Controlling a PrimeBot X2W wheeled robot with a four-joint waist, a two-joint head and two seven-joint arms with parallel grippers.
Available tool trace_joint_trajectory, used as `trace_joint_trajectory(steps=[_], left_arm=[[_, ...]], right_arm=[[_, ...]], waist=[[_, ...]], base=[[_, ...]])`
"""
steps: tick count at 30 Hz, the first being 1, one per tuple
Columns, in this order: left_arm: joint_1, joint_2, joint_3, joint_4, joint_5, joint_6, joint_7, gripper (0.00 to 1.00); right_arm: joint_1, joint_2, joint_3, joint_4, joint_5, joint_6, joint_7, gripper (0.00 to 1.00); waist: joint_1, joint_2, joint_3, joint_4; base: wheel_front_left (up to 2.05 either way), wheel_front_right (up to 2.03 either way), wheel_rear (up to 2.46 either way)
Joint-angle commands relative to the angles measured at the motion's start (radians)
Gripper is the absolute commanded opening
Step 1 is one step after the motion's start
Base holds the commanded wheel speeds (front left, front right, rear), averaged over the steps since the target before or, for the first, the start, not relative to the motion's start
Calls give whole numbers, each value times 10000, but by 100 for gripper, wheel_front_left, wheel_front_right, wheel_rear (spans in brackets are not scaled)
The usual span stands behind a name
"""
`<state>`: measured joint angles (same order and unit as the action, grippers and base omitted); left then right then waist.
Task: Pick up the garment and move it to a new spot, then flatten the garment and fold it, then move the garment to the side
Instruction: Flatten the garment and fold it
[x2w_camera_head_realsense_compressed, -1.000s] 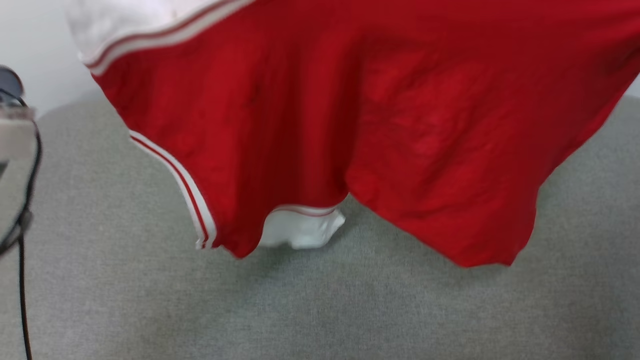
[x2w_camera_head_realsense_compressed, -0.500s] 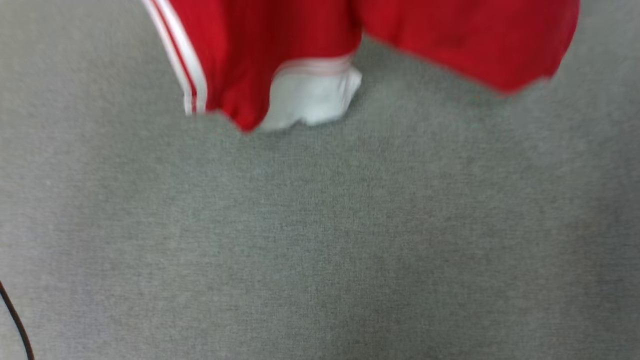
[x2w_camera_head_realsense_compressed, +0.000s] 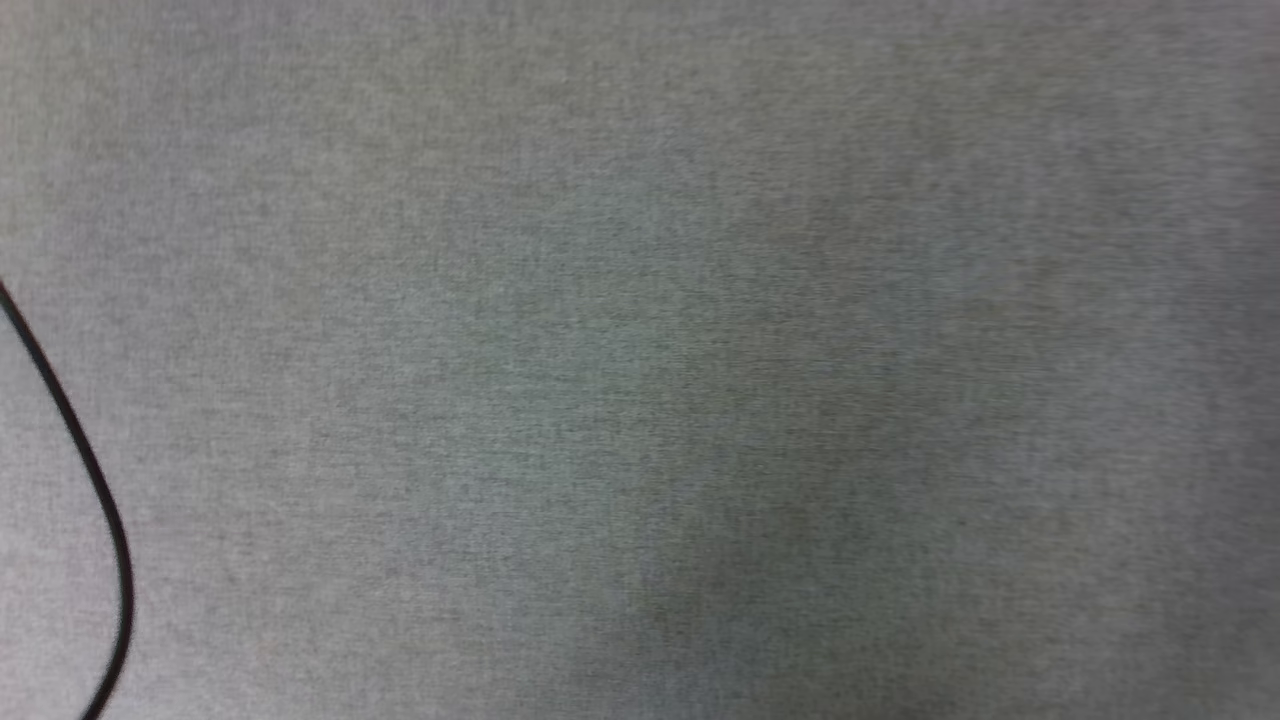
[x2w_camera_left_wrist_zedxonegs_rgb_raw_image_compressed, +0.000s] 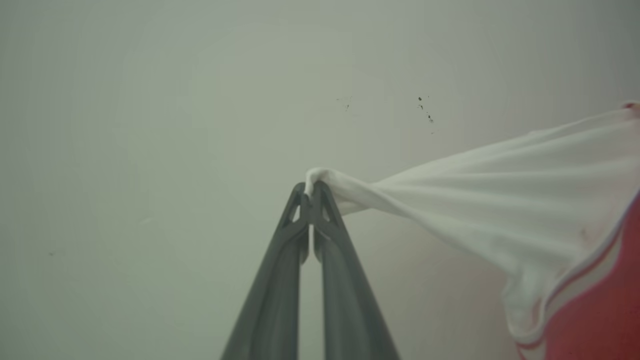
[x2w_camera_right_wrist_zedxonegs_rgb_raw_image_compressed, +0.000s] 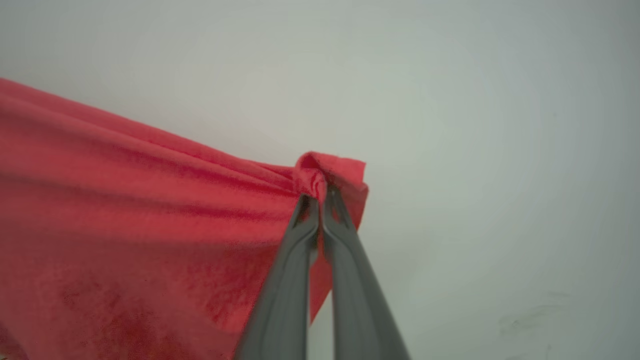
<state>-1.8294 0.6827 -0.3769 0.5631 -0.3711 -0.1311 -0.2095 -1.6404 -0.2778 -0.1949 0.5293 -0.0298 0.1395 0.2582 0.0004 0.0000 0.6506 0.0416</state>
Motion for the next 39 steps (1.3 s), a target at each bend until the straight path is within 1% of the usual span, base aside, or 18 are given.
trace_joint_trajectory(steps=[1, 5, 8, 10, 11, 13, 15, 22, 27, 30, 33, 37, 39], left_arm=[[-182, 83, 95, 623, 58, 161, -219, 0], [638, -467, -257, 1192, 147, 132, -484, 0], [1468, -892, -407, 1115, 92, 103, -559, 0], [2228, -1138, -308, 690, 89, 86, -570, 0], [2228, -1138, -308, 690, 89, 86, -570, 0], [3199, -1391, -278, 246, 192, 76, -574, 0], [4156, -1607, -178, -239, 259, 69, -576, 0], [7831, -2365, 155, -1765, 280, 76, -576, 0], [10488, -2612, 171, -2507, 278, 103, -557, 0], [11889, -2782, 290, -2624, 127, 218, -557, 0], [13115, -2915, 291, -2702, 68, 239, -558, 0], [14610, -2923, 69, -2915, 156, 225, -558, 0], [15208, -2834, -29, -2956, 119, 189, -558, 0]], right_arm=[[-138, -145, -437, 591, -300, -160, -342, 0], [70, 204, -626, 1501, -262, -151, -1112, 0], [520, 402, -644, 2080, -126, -125, -1651, 0], [857, 476, -542, 2380, -16, -100, -1988, 0], [857, 476, -542, 2380, -16, -100, -1988, 0], [1345, 581, -351, 2703, 132, -99, -2189, 0], [1926, 649, 157, 2949, 183, -96, -2365, 0], [4251, 658, 980, 3313, 1349, -93, -3016, 0], [6166, 630, 1600, 3267, 2474, -94, -2919, 0], [7397, 539, 1874, 3099, 3286, -93, -2693, 0], [8601, 463, 2080, 2874, 4015, -93, -2381, 0], [10015, 402, 2201, 2612, 4792, -93, -1965, 0], [10624, 347, 2159, 2494, 5166, -93, -1732, 0]], waist=[[-4, 0, 257, 217], [-4, 0, 338, 385], [-4, 0, 319, 511], [-4, 0, 232, 578], [-4, 0, 232, 578], [-4, 0, 73, 635], [-4, 0, -158, 654], [-4, 0, -1492, 715], [-4, 0, -2663, 727], [-4, 0, -3323, 746], [-4, 0, -3920, 719], [-4, 0, -4645, 685], [-4, 0, -4948, 701]], base=[[0, 0, 0], [0, 0, 0], [0, 0, 0], [0, 0, 0], [0, 0, 0], [0, 0, 0], [0, 0, 0], [0, 0, 0], [0, 0, 0], [0, 0, 0], [0, 0, 0], [0, 0, 0], [0, 0, 0]])
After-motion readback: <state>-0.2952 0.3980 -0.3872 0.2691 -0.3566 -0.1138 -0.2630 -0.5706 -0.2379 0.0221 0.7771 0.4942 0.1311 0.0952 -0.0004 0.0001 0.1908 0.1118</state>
